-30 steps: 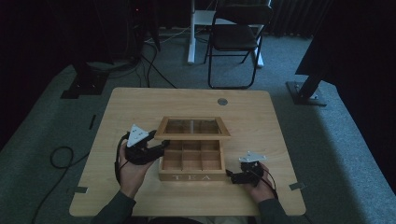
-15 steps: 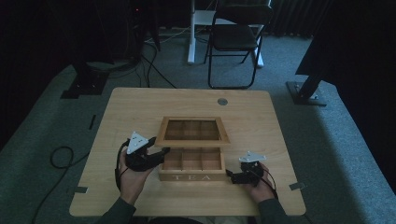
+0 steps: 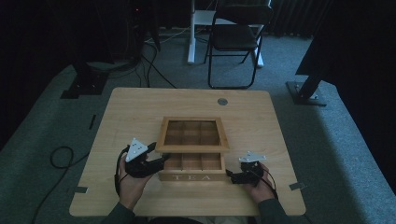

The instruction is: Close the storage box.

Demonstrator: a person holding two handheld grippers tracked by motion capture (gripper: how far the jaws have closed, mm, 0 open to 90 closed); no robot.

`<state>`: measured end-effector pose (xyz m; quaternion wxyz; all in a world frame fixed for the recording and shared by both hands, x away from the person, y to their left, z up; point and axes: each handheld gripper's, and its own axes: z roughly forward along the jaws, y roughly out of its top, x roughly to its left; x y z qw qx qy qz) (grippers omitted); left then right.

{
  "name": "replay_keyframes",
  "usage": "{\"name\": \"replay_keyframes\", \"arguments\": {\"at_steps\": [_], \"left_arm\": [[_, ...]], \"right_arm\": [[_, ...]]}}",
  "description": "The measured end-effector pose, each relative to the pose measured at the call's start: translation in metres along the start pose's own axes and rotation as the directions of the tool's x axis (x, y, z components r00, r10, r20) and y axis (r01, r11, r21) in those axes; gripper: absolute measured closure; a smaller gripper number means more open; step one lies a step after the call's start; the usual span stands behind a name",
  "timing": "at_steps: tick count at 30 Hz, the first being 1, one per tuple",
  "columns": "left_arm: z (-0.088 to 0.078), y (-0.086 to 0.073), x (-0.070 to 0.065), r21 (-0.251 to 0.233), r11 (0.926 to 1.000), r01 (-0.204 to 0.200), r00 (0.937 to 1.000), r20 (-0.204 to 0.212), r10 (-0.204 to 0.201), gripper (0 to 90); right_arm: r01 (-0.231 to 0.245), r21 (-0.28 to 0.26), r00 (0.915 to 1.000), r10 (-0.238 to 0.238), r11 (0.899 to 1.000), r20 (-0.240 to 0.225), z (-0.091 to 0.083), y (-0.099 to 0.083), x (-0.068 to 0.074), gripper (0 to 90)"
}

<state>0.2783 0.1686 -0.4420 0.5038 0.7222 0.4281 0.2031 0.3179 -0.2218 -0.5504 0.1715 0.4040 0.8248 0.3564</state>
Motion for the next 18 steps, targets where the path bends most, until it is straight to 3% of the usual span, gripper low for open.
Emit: {"name": "replay_keyframes", "arguments": {"at_steps": [12, 18], "left_arm": [[-0.004, -0.013, -0.003, 0.008, 0.9999, -0.014, 0.9997, 0.018, 0.014, 33.8], [-0.003, -0.024, -0.004, 0.034, 0.9992, -0.02, 0.9996, 0.019, 0.019, 33.7]], "right_arm": [[0.001, 0.0, 1.0, -0.001, 1.0, -0.001, 0.0, 0.0, 0.0, 13.3], [0.0, 0.001, 1.0, 0.0, 1.0, -0.001, 0.0, 0.0, 0.0, 13.3]]}}
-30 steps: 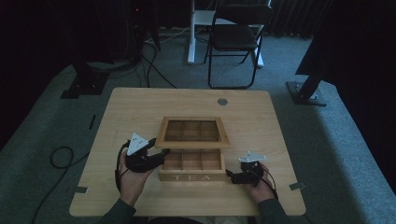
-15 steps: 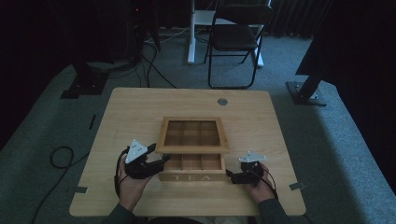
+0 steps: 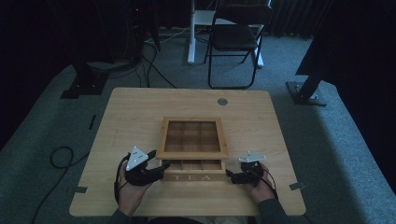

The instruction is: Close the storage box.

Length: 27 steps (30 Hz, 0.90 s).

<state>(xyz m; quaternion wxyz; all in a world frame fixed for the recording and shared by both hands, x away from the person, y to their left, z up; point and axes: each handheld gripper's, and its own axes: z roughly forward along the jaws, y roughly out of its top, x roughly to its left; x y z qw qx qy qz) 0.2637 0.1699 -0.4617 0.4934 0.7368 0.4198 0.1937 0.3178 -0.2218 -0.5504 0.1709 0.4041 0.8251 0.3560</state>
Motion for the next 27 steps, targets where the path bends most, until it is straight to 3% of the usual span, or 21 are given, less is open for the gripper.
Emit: {"name": "replay_keyframes", "arguments": {"at_steps": [23, 27], "left_arm": [[0.003, -0.027, -0.009, 0.058, 0.9983, -0.011, 0.9997, -0.023, 0.012, 32.7], [-0.004, -0.024, -0.006, -0.007, 0.9997, 0.025, 0.9996, -0.016, -0.025, 31.8]], "right_arm": [[0.002, 0.0, 1.0, -0.002, 1.0, 0.0, 0.0, 0.0, 0.0, 13.3], [0.001, 0.001, 1.0, -0.001, 1.0, 0.0, 0.0, 0.0, 0.0, 13.4]]}}
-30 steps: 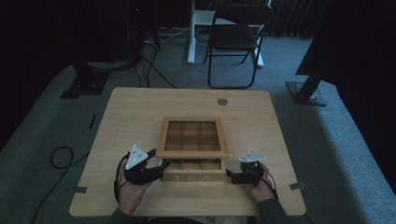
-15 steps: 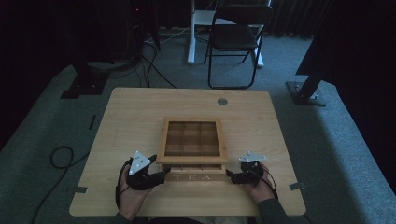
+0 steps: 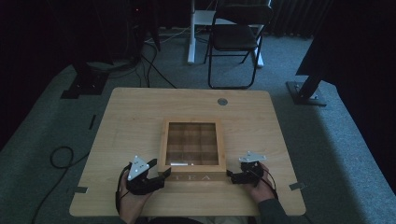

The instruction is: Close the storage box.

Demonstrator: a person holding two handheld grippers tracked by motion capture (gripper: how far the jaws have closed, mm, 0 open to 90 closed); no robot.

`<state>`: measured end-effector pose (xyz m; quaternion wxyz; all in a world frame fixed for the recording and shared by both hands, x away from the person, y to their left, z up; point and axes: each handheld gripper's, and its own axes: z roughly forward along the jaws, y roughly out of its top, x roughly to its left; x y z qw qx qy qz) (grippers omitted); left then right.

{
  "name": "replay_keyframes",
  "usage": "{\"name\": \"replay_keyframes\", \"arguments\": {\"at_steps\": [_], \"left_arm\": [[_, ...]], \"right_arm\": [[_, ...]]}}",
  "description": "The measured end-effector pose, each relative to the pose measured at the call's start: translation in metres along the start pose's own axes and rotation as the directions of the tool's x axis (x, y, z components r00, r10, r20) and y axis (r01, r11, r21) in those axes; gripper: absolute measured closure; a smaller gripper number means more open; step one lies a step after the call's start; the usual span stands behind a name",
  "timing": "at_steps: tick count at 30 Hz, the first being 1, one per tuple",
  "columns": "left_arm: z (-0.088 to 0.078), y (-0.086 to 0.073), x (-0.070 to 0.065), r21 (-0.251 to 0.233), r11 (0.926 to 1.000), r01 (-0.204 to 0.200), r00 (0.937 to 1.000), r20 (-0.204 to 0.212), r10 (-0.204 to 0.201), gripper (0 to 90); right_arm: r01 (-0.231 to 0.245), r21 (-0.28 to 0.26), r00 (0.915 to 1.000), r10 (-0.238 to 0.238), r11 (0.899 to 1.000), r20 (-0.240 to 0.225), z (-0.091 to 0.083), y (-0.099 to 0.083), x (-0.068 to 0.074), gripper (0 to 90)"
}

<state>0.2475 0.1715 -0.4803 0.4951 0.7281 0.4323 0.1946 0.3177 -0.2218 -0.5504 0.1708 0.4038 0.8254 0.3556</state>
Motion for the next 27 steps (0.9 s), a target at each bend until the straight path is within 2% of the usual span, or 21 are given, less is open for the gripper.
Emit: {"name": "replay_keyframes", "arguments": {"at_steps": [3, 6, 9, 15, 19, 27], "left_arm": [[-0.005, 0.002, 0.004, -0.03, 0.9992, 0.027, 0.9996, -0.012, -0.027, 31.8], [-0.006, -0.001, 0.007, -0.022, 0.9991, 0.035, 0.9991, -0.021, -0.036, 31.8], [-0.006, -0.002, 0.007, -0.019, 0.9992, 0.035, 0.9991, -0.022, -0.036, 31.8], [-0.01, 0.003, 0.01, -0.041, 0.9984, 0.037, 0.9988, -0.029, -0.038, 31.8], [-0.013, 0.007, 0.014, -0.055, 0.997, 0.055, 0.9973, -0.047, -0.057, 31.8], [-0.023, 0.016, 0.025, -0.097, 0.9934, 0.061, 0.9937, -0.088, -0.069, 31.7]], "right_arm": [[0.002, -0.001, 1.0, -0.002, 1.0, 0.0, 0.0, 0.0, 0.0, 13.4], [0.002, 0.0, 1.0, -0.002, 1.0, 0.0, 0.0, 0.0, 0.0, 13.4], [0.002, 0.0, 1.0, -0.002, 1.0, 0.0, 0.0, 0.0, 0.0, 13.4], [0.002, 0.0, 1.0, -0.002, 1.0, 0.0, 0.0, 0.0, 0.0, 13.4], [0.002, 0.0, 1.0, -0.002, 1.0, 0.0, 0.0, 0.0, 0.0, 13.4], [0.002, -0.001, 1.0, -0.002, 1.0, 0.0, 0.0, 0.0, 0.0, 13.3]]}}
